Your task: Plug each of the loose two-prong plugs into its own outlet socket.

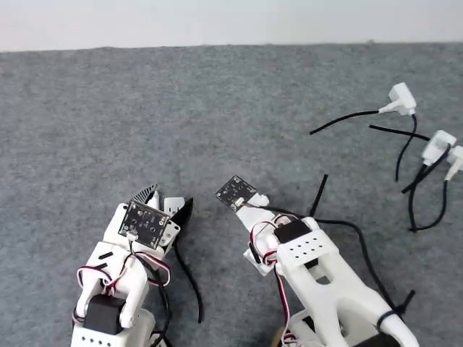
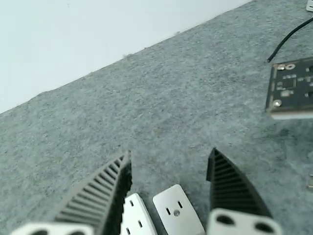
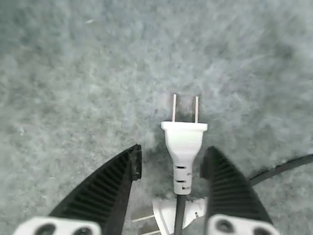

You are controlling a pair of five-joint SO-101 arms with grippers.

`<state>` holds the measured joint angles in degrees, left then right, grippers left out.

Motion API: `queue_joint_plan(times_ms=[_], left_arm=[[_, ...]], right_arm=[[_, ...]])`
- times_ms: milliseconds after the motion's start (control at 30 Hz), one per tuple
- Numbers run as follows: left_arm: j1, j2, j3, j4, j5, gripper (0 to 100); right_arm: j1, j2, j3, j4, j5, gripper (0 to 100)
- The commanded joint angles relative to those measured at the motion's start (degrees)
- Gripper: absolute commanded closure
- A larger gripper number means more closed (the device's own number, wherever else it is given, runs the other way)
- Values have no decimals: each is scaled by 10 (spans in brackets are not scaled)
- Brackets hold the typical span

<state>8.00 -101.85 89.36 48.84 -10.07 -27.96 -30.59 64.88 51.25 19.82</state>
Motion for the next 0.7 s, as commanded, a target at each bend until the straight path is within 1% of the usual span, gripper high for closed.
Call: queue_joint_plan(times_ms=[0,33,133,233,567,600,667], left_arm=[[0,2,-6,-17,5,756],[0,2,-6,-17,5,756],[0,2,-6,-17,5,756],[0,2,-6,-17,5,756],[0,2,-5,-17,5,756],[0,2,-5,-17,5,756],[0,2,-5,-17,5,756]], right_arm=[[-1,-10,7,-39,-4,983],[-1,-10,9,-44,-6,995],[-1,-10,10,-44,-8,961],[-1,-10,10,-44,-7,993],[-4,-10,10,-36,-6,989],[-5,-10,9,-31,-4,985],[-5,-10,8,-26,-6,946]])
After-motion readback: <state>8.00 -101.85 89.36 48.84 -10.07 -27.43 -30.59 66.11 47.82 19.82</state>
